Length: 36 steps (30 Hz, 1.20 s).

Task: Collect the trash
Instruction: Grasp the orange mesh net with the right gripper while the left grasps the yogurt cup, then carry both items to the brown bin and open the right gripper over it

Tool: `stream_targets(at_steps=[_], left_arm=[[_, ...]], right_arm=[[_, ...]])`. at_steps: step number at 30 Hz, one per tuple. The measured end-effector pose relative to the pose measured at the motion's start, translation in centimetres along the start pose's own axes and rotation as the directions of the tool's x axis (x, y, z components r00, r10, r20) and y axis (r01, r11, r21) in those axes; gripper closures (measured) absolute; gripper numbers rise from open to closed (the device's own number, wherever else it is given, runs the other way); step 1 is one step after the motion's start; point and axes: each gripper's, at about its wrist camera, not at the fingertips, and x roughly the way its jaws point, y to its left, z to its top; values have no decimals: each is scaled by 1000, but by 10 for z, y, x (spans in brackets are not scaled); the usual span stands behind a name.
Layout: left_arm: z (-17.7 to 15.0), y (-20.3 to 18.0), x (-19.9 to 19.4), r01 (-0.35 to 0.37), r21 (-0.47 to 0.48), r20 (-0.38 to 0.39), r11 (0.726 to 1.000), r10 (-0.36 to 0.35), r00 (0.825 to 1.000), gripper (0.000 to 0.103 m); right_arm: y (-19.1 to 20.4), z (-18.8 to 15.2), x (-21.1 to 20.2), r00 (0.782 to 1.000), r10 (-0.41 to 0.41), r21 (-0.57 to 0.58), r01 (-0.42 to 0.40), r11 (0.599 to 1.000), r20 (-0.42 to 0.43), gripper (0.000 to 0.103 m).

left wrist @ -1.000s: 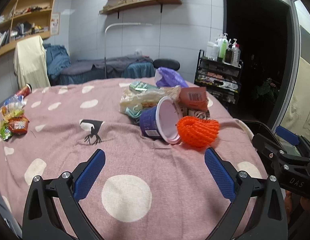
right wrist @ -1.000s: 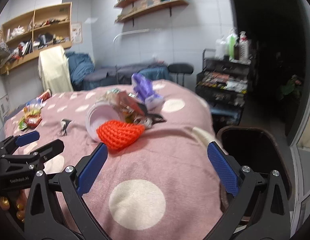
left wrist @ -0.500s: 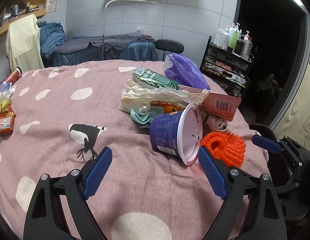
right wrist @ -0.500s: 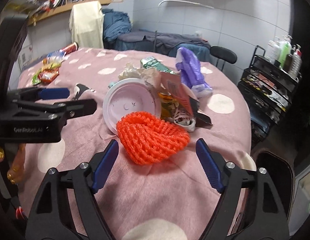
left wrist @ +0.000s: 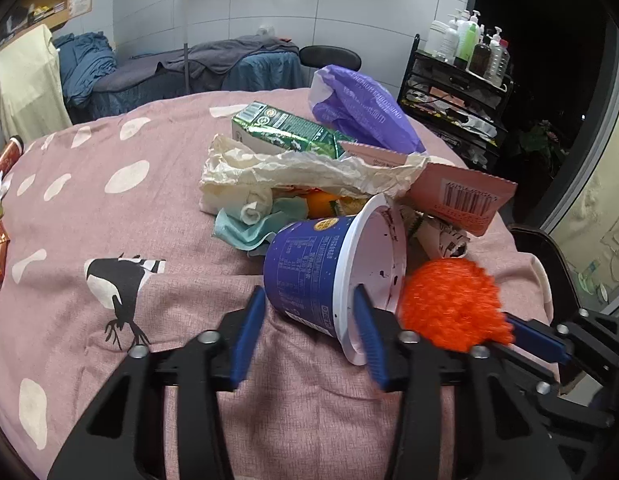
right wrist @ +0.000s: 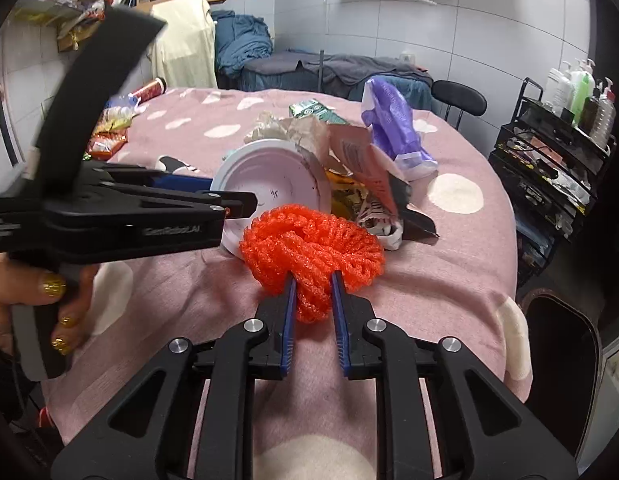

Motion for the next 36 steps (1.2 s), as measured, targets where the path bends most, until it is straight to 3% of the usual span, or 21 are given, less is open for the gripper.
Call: stream_targets(at_steps=[6,13,21,25,29,36], left_arm=[[-9,7,-4,-6,-36,2,999,6,1000,90],[-22,8,-31,24,-74,62,997,-19,998,93],[-26,-23,-58,101,-28,124,995,-97,987,94],[-25,-46,-66,149,28,151,988,-152,977,94],[-22,-75,-66,210,87,154,974,-221,963,94],[-15,-121,-57,285,161,129,945,-307,943,94]], right_arm=[[-12,-14,-26,998,9,85,-14,996,56,85],[-27,-29,-54,990,-14,172,-10,985,138,85],[-59,-46,-86,970,-132,285,70,956,205,85],[-89,-59,-100,951,-229,382,137,914,207,85],[-126,-74,-105,928,-341,480,232,846,151,85],[-182,-106,-86,920,-391,597,315,738,-3,85]])
